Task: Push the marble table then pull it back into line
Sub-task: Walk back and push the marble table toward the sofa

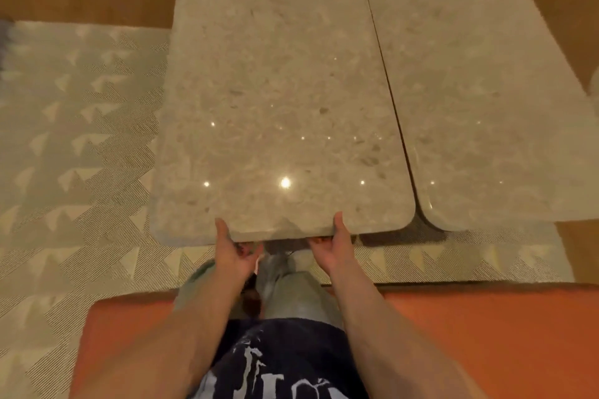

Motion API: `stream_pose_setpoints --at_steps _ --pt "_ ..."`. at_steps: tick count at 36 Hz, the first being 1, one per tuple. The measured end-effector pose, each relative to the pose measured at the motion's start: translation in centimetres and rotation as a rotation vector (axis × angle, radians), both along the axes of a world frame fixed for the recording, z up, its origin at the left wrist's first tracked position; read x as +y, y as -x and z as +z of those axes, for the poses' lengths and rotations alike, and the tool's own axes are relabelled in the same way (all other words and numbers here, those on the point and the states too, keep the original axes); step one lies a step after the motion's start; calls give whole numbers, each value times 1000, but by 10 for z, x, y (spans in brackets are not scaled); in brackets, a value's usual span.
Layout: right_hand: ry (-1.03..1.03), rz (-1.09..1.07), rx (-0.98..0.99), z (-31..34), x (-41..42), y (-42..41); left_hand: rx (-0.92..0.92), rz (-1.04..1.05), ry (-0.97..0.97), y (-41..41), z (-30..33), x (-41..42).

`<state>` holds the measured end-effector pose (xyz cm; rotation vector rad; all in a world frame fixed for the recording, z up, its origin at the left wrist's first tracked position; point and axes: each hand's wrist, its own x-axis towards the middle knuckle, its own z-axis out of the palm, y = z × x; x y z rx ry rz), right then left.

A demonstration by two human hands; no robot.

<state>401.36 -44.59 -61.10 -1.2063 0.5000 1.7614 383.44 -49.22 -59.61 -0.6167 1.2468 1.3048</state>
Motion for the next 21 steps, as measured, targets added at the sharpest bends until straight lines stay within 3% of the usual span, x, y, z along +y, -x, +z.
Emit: stream_pose_setpoints --at_steps 8,21 --pt "-37 61 34 -4 -2 -5 -83 98 -154 -2 -9 0" --pt "-94 83 -23 -2 -12 -13 -2 54 -88 -15 -9 -9"
